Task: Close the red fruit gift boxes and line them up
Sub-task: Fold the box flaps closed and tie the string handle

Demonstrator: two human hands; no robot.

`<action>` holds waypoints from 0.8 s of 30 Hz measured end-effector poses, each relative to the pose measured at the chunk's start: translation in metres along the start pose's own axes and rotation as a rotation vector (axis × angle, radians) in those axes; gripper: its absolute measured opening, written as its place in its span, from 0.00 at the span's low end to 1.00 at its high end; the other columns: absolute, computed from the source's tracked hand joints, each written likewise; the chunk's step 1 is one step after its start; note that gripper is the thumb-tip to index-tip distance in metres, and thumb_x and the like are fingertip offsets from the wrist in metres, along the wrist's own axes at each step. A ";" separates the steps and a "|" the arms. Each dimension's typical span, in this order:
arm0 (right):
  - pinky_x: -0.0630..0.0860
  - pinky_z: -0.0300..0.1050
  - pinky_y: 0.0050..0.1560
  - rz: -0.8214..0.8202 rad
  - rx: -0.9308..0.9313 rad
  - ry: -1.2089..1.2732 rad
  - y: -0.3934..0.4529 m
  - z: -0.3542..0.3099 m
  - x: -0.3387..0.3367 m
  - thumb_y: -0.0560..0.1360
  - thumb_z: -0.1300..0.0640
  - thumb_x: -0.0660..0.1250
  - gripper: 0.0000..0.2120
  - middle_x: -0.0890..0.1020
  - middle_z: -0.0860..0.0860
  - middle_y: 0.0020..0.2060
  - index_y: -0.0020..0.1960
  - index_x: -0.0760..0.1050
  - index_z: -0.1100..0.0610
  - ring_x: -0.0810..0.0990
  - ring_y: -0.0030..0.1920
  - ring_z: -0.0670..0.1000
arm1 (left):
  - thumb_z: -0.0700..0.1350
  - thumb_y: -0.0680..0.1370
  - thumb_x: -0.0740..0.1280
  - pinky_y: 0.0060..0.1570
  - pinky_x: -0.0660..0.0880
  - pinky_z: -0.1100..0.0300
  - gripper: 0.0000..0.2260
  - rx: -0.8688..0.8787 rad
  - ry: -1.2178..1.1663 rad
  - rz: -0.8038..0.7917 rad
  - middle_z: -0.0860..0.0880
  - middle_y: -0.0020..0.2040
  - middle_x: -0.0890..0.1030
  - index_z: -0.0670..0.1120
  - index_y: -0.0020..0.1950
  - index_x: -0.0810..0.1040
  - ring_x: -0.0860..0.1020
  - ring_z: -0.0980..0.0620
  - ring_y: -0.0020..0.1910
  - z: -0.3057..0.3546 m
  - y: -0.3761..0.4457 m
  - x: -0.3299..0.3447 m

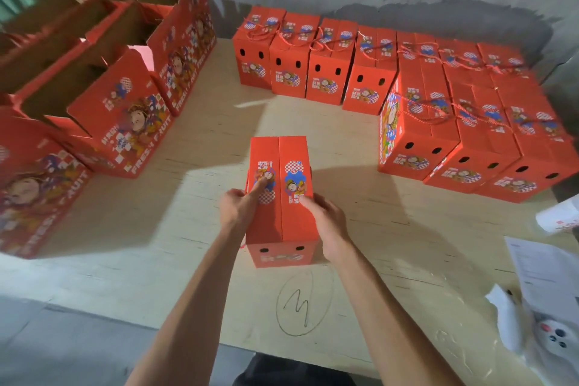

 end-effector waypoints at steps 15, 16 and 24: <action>0.72 0.39 0.37 -0.086 -0.338 -0.219 -0.027 -0.094 0.060 0.75 0.54 0.74 0.08 0.84 0.47 0.37 0.44 0.80 0.59 0.77 0.35 0.43 | 0.42 0.82 0.64 0.40 0.79 0.55 0.11 0.468 -0.177 -0.148 0.48 0.34 0.82 0.41 0.46 0.83 0.81 0.50 0.35 0.132 -0.055 -0.025; 0.72 0.39 0.38 -0.144 -0.387 -0.251 -0.033 -0.102 0.076 0.76 0.55 0.74 0.08 0.83 0.48 0.37 0.44 0.79 0.60 0.77 0.36 0.43 | 0.42 0.81 0.63 0.42 0.79 0.57 0.10 0.501 -0.117 -0.158 0.48 0.37 0.84 0.43 0.47 0.85 0.82 0.50 0.38 0.140 -0.060 -0.025; 0.76 0.46 0.30 -0.197 -0.386 -0.365 -0.034 -0.121 0.117 0.79 0.56 0.62 0.04 0.80 0.48 0.31 0.45 0.71 0.51 0.80 0.27 0.49 | 0.42 0.77 0.67 0.49 0.76 0.56 0.08 0.723 0.202 -0.109 0.45 0.45 0.84 0.45 0.48 0.87 0.81 0.49 0.45 0.156 -0.073 -0.036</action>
Point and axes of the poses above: each hand's wrist, its own y-axis towards the middle knuckle, its own x-axis out of the palm, z = x × y, the point moved 10 cm from there along y, towards the middle knuckle
